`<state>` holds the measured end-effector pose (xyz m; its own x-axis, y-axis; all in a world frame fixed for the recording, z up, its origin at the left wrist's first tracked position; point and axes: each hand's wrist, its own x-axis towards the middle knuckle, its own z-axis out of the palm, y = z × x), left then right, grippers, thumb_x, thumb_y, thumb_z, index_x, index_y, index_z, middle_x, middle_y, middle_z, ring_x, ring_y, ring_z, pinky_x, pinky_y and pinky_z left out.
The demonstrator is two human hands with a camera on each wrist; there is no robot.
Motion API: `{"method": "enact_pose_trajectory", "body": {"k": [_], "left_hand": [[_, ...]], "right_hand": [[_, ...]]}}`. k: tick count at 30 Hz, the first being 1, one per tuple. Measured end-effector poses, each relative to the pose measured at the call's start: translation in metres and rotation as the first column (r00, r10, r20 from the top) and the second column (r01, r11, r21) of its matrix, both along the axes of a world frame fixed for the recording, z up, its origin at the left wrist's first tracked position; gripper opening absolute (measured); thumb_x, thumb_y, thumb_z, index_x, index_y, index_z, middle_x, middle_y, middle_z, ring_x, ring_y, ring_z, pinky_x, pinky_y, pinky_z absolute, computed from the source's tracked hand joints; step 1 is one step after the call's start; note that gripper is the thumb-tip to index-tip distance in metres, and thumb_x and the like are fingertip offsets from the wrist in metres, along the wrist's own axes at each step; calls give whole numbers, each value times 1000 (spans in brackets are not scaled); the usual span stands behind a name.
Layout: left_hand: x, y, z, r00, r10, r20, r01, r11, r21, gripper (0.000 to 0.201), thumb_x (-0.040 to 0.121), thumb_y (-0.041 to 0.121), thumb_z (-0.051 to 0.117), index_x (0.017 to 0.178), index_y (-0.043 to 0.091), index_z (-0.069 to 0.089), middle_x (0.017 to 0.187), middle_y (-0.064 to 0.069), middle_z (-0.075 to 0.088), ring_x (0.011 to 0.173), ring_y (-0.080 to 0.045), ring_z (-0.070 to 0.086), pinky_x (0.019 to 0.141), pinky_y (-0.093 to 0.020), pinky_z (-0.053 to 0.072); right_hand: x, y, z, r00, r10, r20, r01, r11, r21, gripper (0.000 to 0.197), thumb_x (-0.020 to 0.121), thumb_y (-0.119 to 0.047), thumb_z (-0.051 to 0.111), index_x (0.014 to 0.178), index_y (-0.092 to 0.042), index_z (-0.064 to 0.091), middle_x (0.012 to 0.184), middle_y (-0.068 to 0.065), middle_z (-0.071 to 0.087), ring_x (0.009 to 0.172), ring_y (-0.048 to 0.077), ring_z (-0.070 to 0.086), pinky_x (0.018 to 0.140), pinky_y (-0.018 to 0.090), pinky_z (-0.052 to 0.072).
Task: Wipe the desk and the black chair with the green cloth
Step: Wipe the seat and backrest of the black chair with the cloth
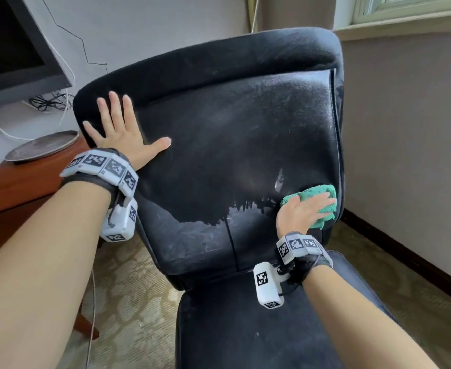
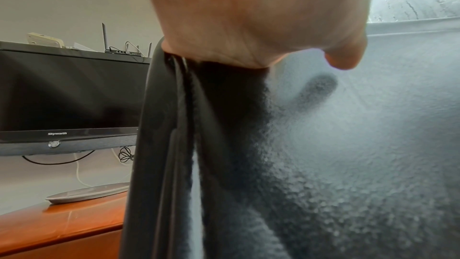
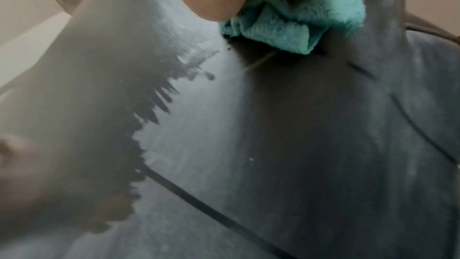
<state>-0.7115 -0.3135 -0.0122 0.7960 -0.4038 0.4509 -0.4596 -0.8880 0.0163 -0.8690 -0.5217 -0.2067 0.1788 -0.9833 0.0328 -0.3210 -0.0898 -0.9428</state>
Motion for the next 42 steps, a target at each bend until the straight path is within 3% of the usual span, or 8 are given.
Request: {"method": "enact_pose_trajectory", "body": {"k": [4, 10, 17, 24, 28, 33, 36, 42], "left_hand": [[0, 1, 0, 1000, -3, -3, 3, 1000, 1, 111, 79, 73, 45, 149, 11, -14, 157, -8, -20, 143, -27, -20, 111, -59, -6], [2, 0, -1, 1000, 0, 7, 0, 1000, 0, 111, 79, 73, 44, 149, 11, -14, 157, -8, -20, 143, -27, -20, 111, -59, -6], [4, 0, -2, 1000, -13, 17, 13, 1000, 1, 110, 79, 72, 45, 149, 11, -14, 157, -9, -19, 143, -27, -20, 111, -58, -6], [5, 0, -3, 1000, -18, 18, 19, 1000, -8, 110, 80, 72, 45, 149, 11, -14, 157, -8, -20, 143, -27, -20, 111, -58, -7], [4, -1, -3, 999, -27, 24, 27, 1000, -15, 109, 80, 72, 46, 149, 11, -14, 157, -8, -19, 143, -27, -20, 111, -58, -7], [3, 0, -2, 999, -26, 23, 26, 999, -24, 110, 80, 72, 47, 150, 11, -12, 157, -8, -18, 144, -27, -19, 111, -59, -7], [2, 0, -2, 1000, -28, 14, 28, 999, -24, 110, 80, 71, 47, 150, 11, -12, 157, -8, -18, 144, -27, -19, 111, -58, -7], [2, 0, -1, 1000, -23, 3, 23, 1000, -17, 110, 80, 72, 46, 149, 11, -13, 157, -8, -20, 143, -26, -20, 111, -58, -7]], "right_hand": [[-1, -2, 34, 999, 36, -8, -37, 991, -131, 59, 101, -16, 29, 148, 1, -2, 157, 19, -6, 141, 46, -4, 114, 46, -5], [28, 17, 89, 970, 237, -48, -233, 864, -447, 60, 100, -21, 32, 151, -11, 1, 159, 8, -4, 143, 39, -7, 113, 49, 9], [37, 29, 18, 989, 123, -86, -148, 899, -413, 64, 94, -33, 25, 149, -6, 5, 158, 14, 5, 144, 41, 1, 116, 50, 7], [16, 38, -43, 968, 144, -207, -216, 898, -383, 68, 90, -37, 16, 146, 1, 9, 155, 22, 12, 141, 46, 8, 116, 49, 5], [14, 9, -48, 904, 174, -391, -346, 835, -428, 71, 92, -36, -1, 143, -1, 35, 157, 21, -4, 142, 45, -7, 116, 47, -12], [9, -26, 30, 985, 19, -174, -93, 899, -428, 63, 96, -31, 23, 150, -3, 7, 158, 16, 2, 142, 45, -1, 112, 54, 12], [9, -42, 59, 995, -20, -96, -20, 918, -397, 62, 100, -27, 32, 151, -10, 1, 159, 9, -3, 143, 40, -4, 112, 54, 13], [0, -46, 24, 996, -59, 66, 80, 919, -386, 61, 98, -20, 40, 150, -7, 12, 158, 13, 8, 143, 41, 3, 115, 44, 3]]}}
